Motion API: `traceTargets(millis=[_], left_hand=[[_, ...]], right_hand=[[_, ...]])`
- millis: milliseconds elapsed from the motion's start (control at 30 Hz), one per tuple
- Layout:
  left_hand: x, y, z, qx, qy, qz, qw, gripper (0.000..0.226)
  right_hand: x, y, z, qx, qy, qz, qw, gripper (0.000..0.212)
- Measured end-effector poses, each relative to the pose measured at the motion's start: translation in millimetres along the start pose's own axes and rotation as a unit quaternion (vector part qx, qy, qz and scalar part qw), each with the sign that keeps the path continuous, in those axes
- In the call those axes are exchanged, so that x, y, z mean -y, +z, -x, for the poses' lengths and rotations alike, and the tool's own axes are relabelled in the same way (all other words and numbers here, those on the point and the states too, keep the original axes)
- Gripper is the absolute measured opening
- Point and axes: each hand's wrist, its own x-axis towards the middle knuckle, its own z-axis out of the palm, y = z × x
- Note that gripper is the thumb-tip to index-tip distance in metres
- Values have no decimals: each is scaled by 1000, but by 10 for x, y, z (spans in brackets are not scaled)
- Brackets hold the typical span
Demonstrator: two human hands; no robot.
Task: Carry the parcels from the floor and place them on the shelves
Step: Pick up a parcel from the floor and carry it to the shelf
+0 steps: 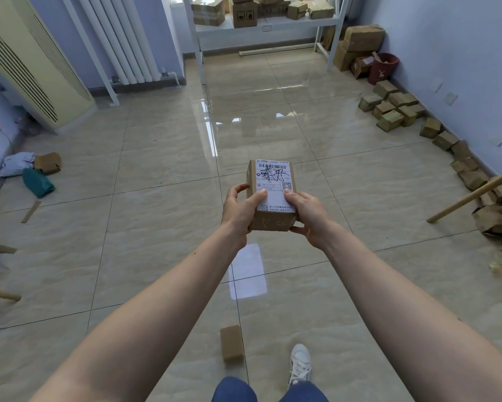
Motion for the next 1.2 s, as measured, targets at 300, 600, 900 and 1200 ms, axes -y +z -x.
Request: traceTargets(millis=[300, 600, 900, 1200], left_hand=[[-334, 706, -372, -20, 18, 53, 998, 51], [-718, 1002, -955, -41, 29, 80, 996, 50], [-1473, 849, -1983, -41, 48, 93, 994, 49], [-2229, 797, -3055, -20, 59, 80, 995, 45]], right_hand=[[558, -510, -600, 8, -13, 18, 1000, 35], [1034, -587, -1245, 36, -20, 23, 999, 30], [1704, -104, -2236, 45, -43, 20, 998, 37], [2363, 263, -3230, 29, -51, 12, 998, 37]])
